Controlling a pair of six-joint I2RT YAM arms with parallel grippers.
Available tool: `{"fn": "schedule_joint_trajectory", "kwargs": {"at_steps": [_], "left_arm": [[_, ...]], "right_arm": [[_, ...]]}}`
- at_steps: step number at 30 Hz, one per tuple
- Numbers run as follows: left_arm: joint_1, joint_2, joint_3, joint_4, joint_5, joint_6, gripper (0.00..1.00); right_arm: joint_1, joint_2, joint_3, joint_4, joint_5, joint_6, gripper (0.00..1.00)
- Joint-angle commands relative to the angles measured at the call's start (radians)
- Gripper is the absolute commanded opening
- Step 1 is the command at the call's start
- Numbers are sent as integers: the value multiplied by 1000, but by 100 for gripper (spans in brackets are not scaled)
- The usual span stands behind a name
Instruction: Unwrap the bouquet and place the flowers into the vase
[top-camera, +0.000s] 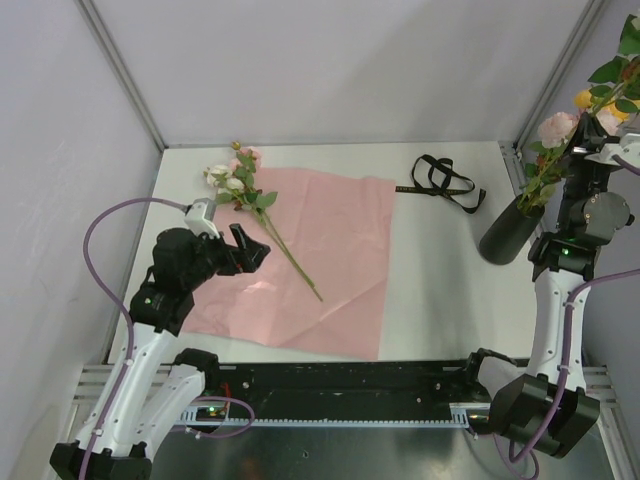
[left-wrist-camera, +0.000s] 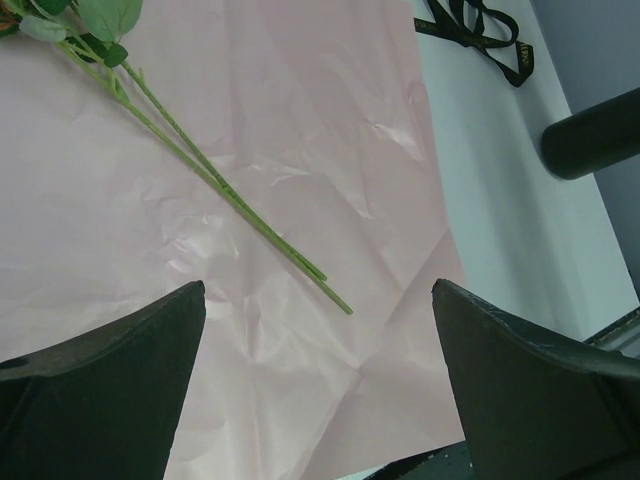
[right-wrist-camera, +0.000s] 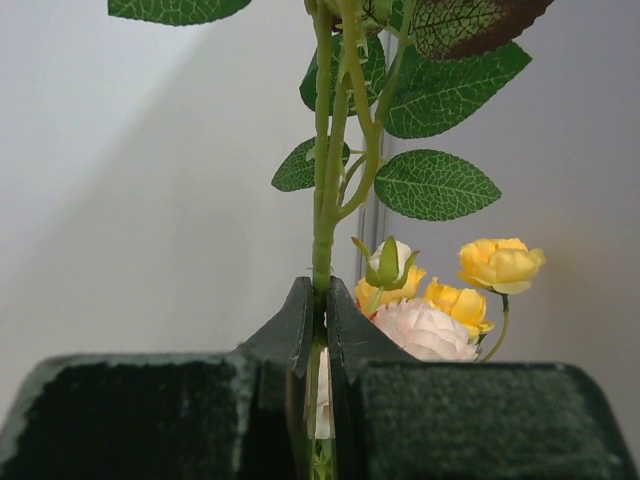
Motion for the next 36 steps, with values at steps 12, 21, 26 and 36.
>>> {"fn": "schedule_joint_trajectory", "kwargs": {"at_steps": [12,21,26,36], "left_arm": [[-4,-18,32,5,-32,28,99],[-3,-28,31,-2,-46,28,100],[-4,-28,34,-15,-72,29,100],[-3,-29,38,-19,-89,30,100]], "right_arm": [[-12,-2,-175,116,7,-56,0],[-6,2,-202,-25,119,63,16],[5,-95,-202,-245,187,127,35],[50,-128,-81,-747,110,248,64]]}}
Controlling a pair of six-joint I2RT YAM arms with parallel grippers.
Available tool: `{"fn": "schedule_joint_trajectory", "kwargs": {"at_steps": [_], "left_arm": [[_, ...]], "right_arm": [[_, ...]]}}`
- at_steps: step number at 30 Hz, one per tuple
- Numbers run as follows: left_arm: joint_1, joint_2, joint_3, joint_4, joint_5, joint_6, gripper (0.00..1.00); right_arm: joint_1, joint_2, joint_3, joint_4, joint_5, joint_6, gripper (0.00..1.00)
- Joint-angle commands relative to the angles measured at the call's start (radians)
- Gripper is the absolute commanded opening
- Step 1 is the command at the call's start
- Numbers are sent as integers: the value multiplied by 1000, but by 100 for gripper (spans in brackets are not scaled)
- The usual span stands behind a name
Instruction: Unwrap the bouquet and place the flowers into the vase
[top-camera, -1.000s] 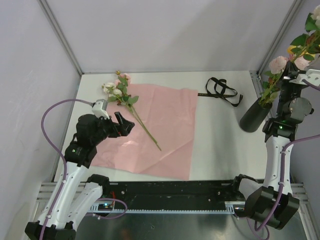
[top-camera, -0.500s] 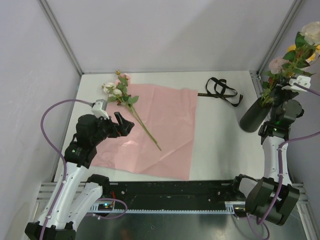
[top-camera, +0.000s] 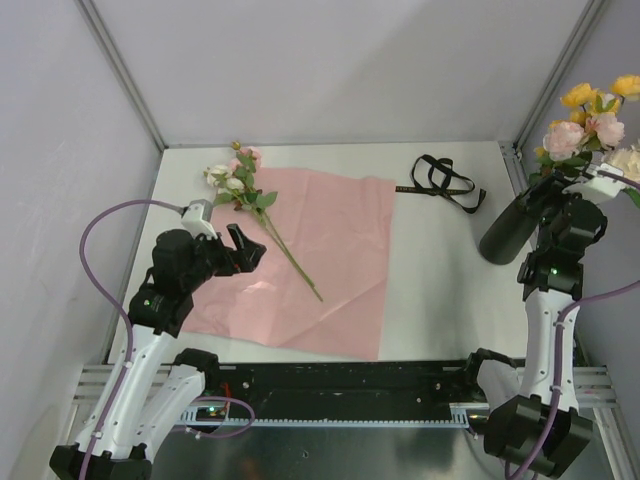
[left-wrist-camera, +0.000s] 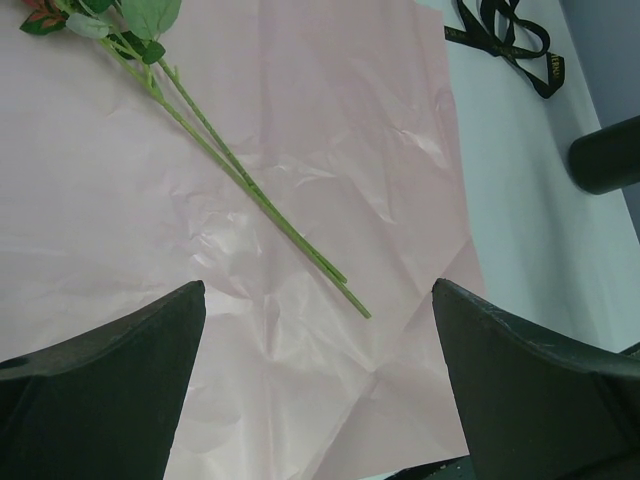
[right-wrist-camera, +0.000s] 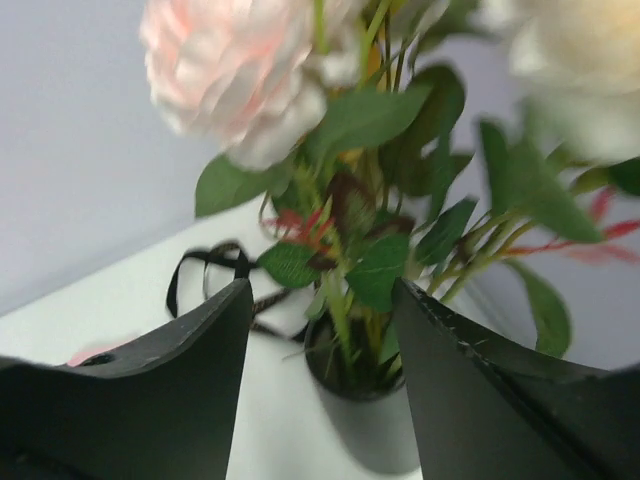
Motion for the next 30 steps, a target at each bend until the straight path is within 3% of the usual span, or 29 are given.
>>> {"fn": "schedule_joint_trajectory", "kwargs": {"at_steps": [1,6,14,21,25,30], "left_arm": [[-4,-13,38,3,-26,28,100],[-4,-16,40,-11,-65,26,100],[-3,-24,54,-37,-143,24,100],[-2,-88,77,-114,-430,5,100],[-2,-117,81,-133,-517,-8,100],[-2,-120,82,-142,-519,-10,100]], "right_arm": [[47,-14,106,-310,-39,88,64],[177,-77,136,-474,21,153,63],[476,-92,136,-447,144,182,60],[860,142,135,-326,365,251,56],[981,333,155,-165,302,300,51],[1081,626,339,-83,221,316,50]]}}
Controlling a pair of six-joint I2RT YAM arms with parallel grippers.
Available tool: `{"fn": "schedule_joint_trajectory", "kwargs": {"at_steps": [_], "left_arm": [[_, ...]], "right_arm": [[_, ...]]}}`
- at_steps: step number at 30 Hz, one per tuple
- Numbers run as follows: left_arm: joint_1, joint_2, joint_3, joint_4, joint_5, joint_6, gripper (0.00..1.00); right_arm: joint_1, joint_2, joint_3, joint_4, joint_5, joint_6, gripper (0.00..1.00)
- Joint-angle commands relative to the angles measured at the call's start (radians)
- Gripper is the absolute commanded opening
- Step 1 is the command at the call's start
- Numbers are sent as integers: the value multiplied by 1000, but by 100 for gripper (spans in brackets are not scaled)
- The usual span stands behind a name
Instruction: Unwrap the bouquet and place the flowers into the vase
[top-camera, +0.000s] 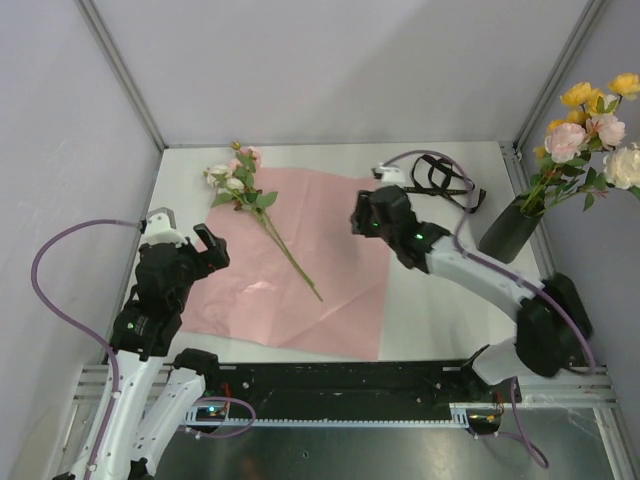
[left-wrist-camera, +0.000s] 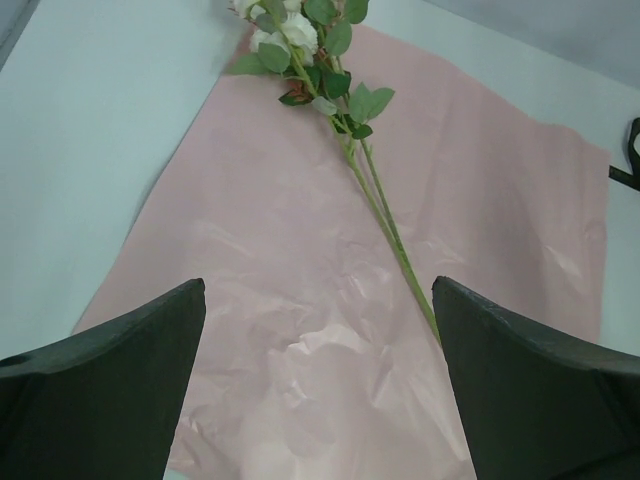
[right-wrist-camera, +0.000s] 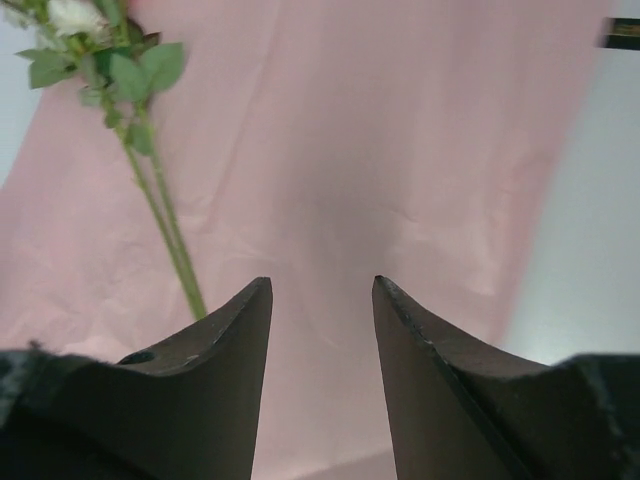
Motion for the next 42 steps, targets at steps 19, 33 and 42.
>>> {"fn": "schedule_joint_trajectory", "kwargs": {"at_steps": [19,33,42], "left_arm": [[-2,10,25,-9,-25,-7,100],[-1,14,23,-8,-24,-5,100],[-3,14,22,-9,-28,-3,100]], "right_arm": [[110,927,824,219,-445,106,45],[88,1119,996,87,-431,172,44],[91,1157,1028,48,-431,176,37]]}}
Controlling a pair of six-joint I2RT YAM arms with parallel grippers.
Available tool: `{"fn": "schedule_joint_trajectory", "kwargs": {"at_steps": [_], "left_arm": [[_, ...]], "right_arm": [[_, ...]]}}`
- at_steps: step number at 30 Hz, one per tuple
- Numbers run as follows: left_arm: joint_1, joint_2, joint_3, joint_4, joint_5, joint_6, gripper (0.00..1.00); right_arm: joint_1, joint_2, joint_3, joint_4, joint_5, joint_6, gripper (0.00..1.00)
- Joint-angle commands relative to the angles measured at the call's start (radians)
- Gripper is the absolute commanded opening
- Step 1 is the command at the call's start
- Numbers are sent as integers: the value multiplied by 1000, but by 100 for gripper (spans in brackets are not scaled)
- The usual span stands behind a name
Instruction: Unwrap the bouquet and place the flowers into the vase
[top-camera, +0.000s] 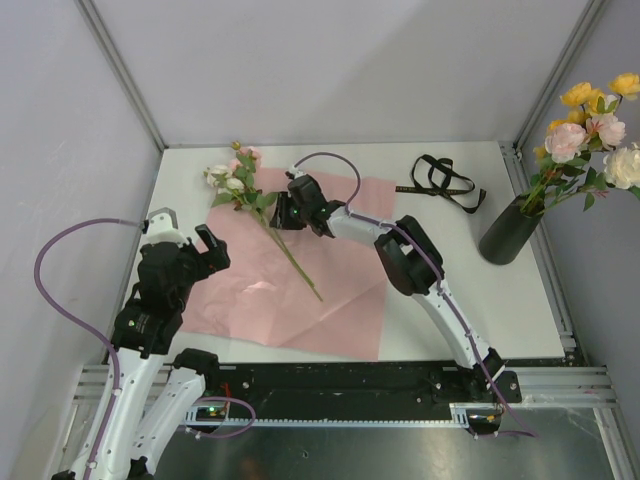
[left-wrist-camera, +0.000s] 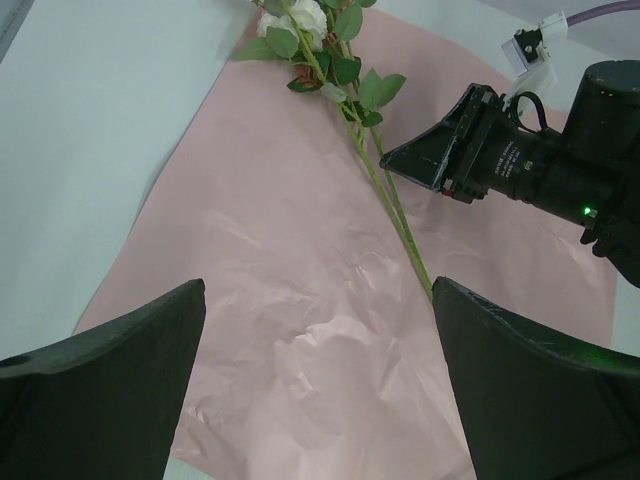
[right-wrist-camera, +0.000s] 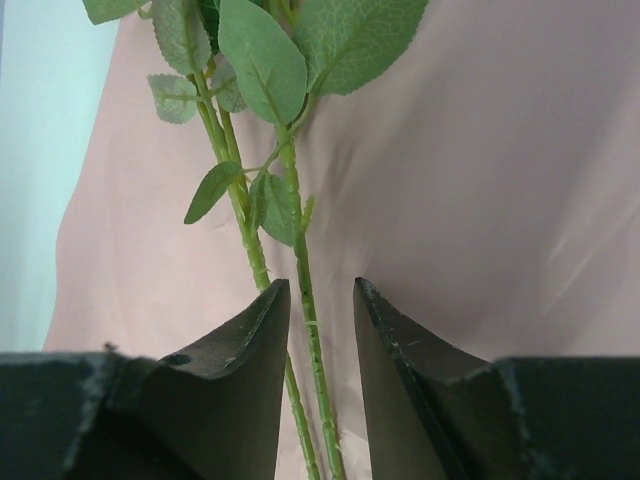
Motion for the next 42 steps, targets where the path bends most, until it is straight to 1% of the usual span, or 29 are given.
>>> {"fn": "schedule_joint_trajectory", "kwargs": {"at_steps": [1,7,12,14,19,21,26,31,37,39,42], "left_arm": [[-3,1,21,15,-12,-4,100],[-2,3,22,17,-12,-4,100],[-2,2,21,15,-14,-3,100],[-2,1,20,16,-14,-3,100],[-2,-2,20,16,-14,-4,100],[-2,-2,21,16,-15,-4,100],[-2,0,21,16,-14,-3,100],[-1,2,21,16,-12,-4,100],[-2,2,20,16,-14,-2,100],[-2,3,20,16,-15,-2,100],[-3,3,21,16,-14,-2,100]], "right_arm": [[4,15,52,-24,11,3,36],[18,40,110,-84,29,-9,31],[35,51,119,-97,49,-12,28],[38,53,121,-102,63,-14,24],[42,1,84,-65,88,-40,4],[42,-45,40,-23,88,-52,1],[48,-167,-73,78,105,-84,0],[63,-263,-140,116,155,-164,0],[88,-312,-180,122,260,-289,0],[93,-321,-192,130,297,-312,0],[97,-346,-227,172,315,-328,0]]}}
